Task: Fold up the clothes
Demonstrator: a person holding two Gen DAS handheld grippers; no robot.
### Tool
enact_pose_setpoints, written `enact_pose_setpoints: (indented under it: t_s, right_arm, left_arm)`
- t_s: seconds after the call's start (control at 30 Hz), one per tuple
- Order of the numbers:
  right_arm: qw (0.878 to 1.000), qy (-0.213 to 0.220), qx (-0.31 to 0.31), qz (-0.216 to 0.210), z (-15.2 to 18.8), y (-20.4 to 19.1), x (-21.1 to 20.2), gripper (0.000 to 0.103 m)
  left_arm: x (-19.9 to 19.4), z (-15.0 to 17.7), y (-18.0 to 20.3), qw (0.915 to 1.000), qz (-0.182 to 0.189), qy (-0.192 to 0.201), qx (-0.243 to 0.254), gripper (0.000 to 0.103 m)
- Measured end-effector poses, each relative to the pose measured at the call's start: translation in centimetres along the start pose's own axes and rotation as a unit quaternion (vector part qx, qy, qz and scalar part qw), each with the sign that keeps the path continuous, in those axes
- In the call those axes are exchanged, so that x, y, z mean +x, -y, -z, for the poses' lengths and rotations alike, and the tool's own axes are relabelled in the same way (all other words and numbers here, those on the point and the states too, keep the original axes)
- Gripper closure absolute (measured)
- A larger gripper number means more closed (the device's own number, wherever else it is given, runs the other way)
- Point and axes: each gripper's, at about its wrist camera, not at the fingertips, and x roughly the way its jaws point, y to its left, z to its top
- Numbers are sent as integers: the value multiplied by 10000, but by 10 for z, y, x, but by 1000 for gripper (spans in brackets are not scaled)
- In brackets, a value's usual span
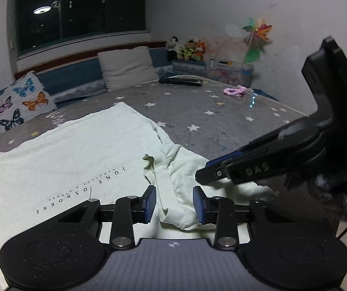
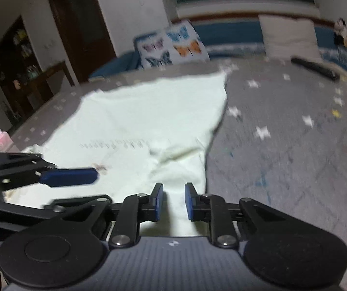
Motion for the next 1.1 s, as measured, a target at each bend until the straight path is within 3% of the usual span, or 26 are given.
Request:
enact_pose_setpoints:
  t_s: [0.23,0.63,0.83,1.1]
  right_arm:
    - [9996,141,-244,38,-14,-5,-7,85]
    - [9988,-40,-472,153,-37,-10,39,85]
    - [9982,45,-580,167,-23,-13,3,85]
    - [9967,-216,-692,358,20,-14,-28,85]
  left_arm:
    - [12,6,-2,9998,66,-165,-4,78]
    - [17,11,-11,9994,49,-313,-166,78]
    - [14,12,-13,9994,4,-293,-208,77]
    - [10,13,-13,9994,-70,-284,-204,76]
